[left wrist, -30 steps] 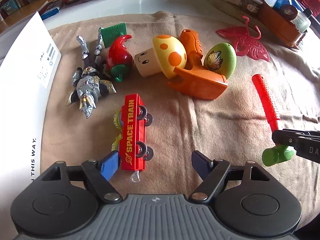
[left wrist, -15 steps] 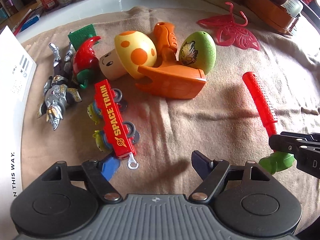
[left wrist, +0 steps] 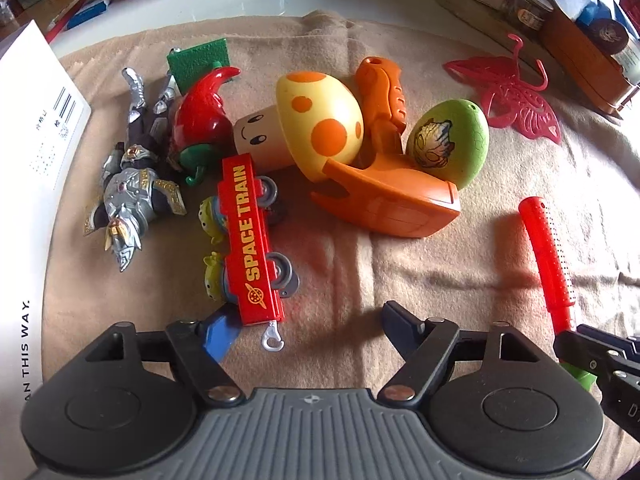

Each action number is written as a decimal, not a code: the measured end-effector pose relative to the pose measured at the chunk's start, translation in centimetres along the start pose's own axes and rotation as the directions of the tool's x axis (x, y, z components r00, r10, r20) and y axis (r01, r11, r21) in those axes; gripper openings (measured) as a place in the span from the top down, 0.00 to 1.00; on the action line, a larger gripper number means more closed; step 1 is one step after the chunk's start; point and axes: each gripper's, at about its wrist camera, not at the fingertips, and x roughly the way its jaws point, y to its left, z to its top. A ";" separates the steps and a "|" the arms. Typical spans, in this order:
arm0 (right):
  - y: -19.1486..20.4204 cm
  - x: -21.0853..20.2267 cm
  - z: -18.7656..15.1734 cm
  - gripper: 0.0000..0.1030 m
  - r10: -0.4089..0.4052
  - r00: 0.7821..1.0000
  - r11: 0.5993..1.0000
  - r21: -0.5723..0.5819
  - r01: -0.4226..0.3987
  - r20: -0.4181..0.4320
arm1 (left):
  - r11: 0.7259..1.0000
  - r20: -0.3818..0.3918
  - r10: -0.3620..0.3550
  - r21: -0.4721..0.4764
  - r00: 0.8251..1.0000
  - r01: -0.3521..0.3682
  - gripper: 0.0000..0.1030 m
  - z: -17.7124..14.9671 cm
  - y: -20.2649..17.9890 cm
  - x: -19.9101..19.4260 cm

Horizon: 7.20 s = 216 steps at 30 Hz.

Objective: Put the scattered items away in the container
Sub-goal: 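Lower the left tool onto the red SPACE TRAIN while the right gripper holds the hammer, then close the left gripper on the SPACE TRAIN while the right gripper holds the hammer, then lift the SPACE TRAIN with the left tool while the right tool carries the hammer over the box, then open the left gripper to drop the SPACE TRAIN while the right gripper releases the hammer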

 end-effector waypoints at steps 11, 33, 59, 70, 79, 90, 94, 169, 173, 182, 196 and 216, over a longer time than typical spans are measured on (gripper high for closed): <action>-0.1 0.1 0.1 0.85 0.006 1.000 1.000 0.006 -0.006 -0.007 | 0.998 0.007 -0.053 -0.018 0.999 0.053 0.77 1.7 1.9 0.0; -0.6 0.1 0.4 0.84 0.029 1.000 0.999 0.038 -0.028 -0.009 | 1.000 0.057 -0.011 0.027 0.998 0.010 0.57 1.5 1.5 -0.4; 0.3 0.9 1.1 0.83 0.069 0.997 0.995 0.070 -0.068 -0.020 | 0.989 0.038 -0.069 0.131 0.997 0.064 0.63 -1.1 1.6 -3.4; 0.1 -3.4 0.9 0.83 0.169 0.983 0.982 0.077 -0.175 0.071 | 0.985 0.133 -0.017 0.173 0.991 -0.006 0.68 -2.9 0.6 -6.3; 0.9 -1.9 0.5 0.83 0.143 0.990 0.989 0.043 -0.143 0.012 | 0.979 0.053 -0.013 0.203 0.999 0.002 0.68 -3.4 0.6 -4.3; 0.8 -1.8 0.6 0.83 0.148 0.989 0.988 0.032 -0.148 0.007 | 0.980 0.031 0.024 0.197 0.999 -0.030 0.64 -1.3 -0.8 -1.1; 0.9 -2.2 0.6 0.83 0.131 0.991 0.991 0.017 -0.132 0.019 | 0.983 0.053 0.018 0.181 0.998 -0.027 0.79 -1.9 -0.7 -1.6; 38.5 -5.5 9.3 0.83 0.213 0.977 0.844 -0.497 -0.201 -0.034 | 0.943 0.325 0.141 -0.332 0.935 -0.027 0.79 -5.6 28.1 -17.1; 40.1 -2.9 9.8 0.83 0.209 0.975 0.841 -0.495 -0.220 -0.078 | 0.940 0.345 0.137 -0.341 0.929 -0.012 0.79 -5.1 28.7 -17.4; 40.7 0.8 10.1 0.82 0.163 0.980 0.857 -0.475 -0.197 -0.112 | 0.939 0.330 0.149 -0.344 0.932 -0.028 0.79 -4.9 28.9 -17.2; 38.5 -2.4 9.8 0.48 0.268 0.963 0.847 -0.480 -0.229 0.013 | 0.936 0.304 0.176 -0.345 0.936 -0.064 0.79 -4.6 29.0 -16.5; 26.7 -7.4 1.2 0.47 0.338 0.939 0.853 -0.443 -0.276 0.065 | 0.933 0.302 0.275 -0.312 0.913 -0.178 0.43 -2.3 26.5 -15.3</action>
